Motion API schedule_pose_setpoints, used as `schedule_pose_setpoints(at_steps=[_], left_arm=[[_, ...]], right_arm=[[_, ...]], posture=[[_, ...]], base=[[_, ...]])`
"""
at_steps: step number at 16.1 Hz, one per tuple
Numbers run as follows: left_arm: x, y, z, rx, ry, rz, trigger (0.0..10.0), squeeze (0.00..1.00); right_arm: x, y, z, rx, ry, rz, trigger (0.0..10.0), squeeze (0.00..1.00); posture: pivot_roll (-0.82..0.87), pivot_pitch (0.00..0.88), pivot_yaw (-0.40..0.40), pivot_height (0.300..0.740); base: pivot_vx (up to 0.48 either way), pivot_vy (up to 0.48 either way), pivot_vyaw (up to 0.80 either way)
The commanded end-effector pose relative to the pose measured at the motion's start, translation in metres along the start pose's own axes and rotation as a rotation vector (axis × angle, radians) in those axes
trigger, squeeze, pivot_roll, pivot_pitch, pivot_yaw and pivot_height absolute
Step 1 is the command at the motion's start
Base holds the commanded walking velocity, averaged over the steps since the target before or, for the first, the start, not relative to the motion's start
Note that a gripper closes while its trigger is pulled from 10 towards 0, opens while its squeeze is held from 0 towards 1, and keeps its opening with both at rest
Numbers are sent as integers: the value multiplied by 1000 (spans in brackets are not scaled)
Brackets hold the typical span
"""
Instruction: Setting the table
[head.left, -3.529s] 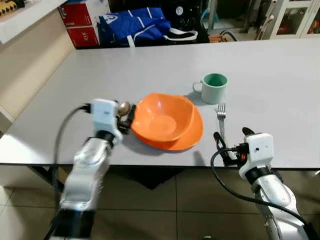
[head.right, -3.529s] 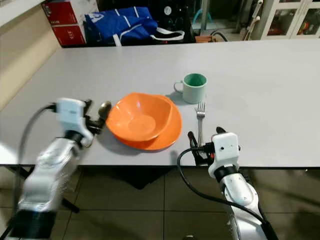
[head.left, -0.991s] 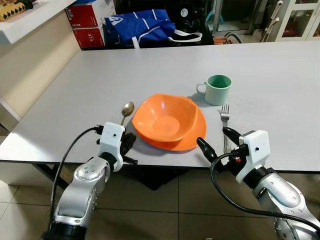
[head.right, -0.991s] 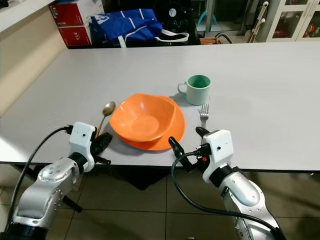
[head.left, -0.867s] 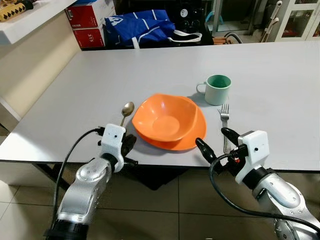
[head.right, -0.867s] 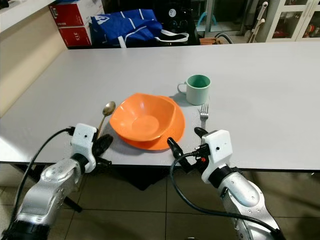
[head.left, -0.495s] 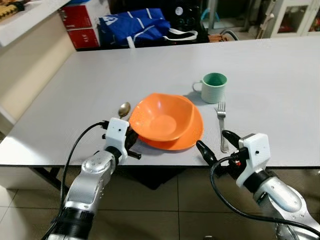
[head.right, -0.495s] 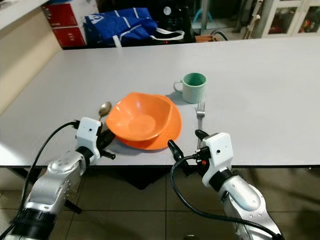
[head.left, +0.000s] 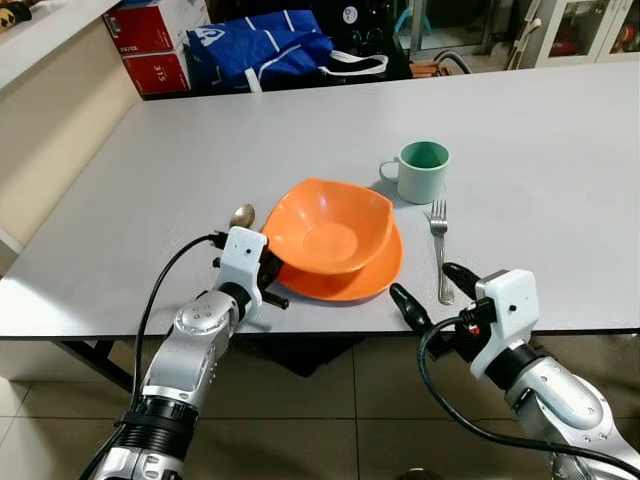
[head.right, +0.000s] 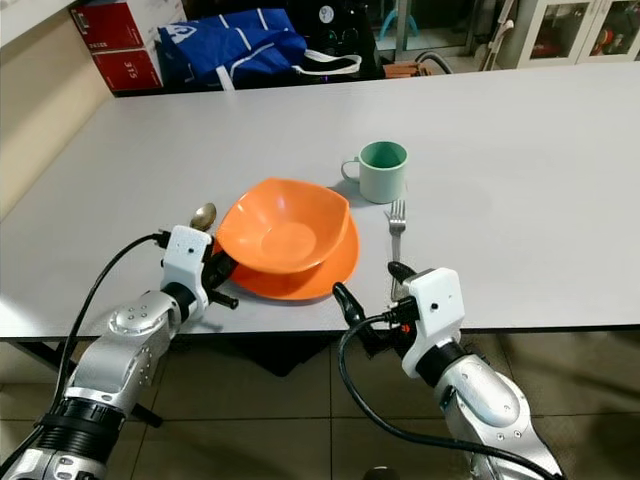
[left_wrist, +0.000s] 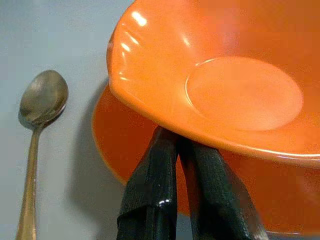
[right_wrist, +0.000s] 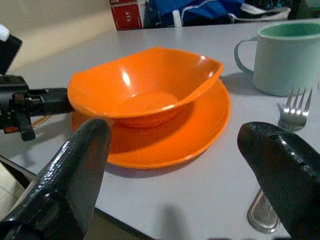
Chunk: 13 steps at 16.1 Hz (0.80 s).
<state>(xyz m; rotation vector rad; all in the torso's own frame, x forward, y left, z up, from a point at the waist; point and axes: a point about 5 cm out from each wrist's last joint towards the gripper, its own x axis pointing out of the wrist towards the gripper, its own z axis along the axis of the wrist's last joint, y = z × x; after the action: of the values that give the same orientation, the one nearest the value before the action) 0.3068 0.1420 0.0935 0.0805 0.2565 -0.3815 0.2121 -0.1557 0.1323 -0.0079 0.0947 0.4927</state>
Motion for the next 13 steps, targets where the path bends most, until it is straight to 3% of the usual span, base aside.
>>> schedule_pose_setpoints(at_steps=[1, 2, 4, 7, 10, 12, 13], left_arm=[[-10, 7, 3, 19, -9, 41, 10000, 0], [-15, 7, 3, 23, -15, 53, 10000, 0], [-40, 2, 2, 30, -29, 81, 10000, 0], [-57, 3, 0, 37, -11, 82, 10000, 0], [-76, 4, 14, 84, -139, 117, 10000, 0], [-86, 2, 18, 105, -251, 212, 10000, 0], [-86, 2, 17, 108, -260, 233, 10000, 0]], right_arm=[[-1, 4, 4, -10, -11, 4, 10000, 0], [-1, 4, 3, -10, -9, 4, 10000, 0], [-1, 1, -5, -14, 8, 4, 10000, 0], [2, -3, -15, -23, 30, 3, 10000, 0], [15, -16, -17, -38, -4, -105, 10000, 0], [24, -28, -16, -49, -53, -212, 10000, 0], [24, -29, -17, -44, -61, -227, 10000, 0]], posture=[[-297, 54, 152, 740], [-292, 48, 150, 740], [-263, 32, 143, 740], [-228, 11, 139, 740], [-188, 0, 131, 740], [-179, 0, 121, 740], [-178, 0, 117, 740]], base=[[0, 0, 0], [0, 0, 0], [0, 0, 0], [0, 0, 0], [0, 0, 0], [0, 0, 0], [0, 0, 0]])
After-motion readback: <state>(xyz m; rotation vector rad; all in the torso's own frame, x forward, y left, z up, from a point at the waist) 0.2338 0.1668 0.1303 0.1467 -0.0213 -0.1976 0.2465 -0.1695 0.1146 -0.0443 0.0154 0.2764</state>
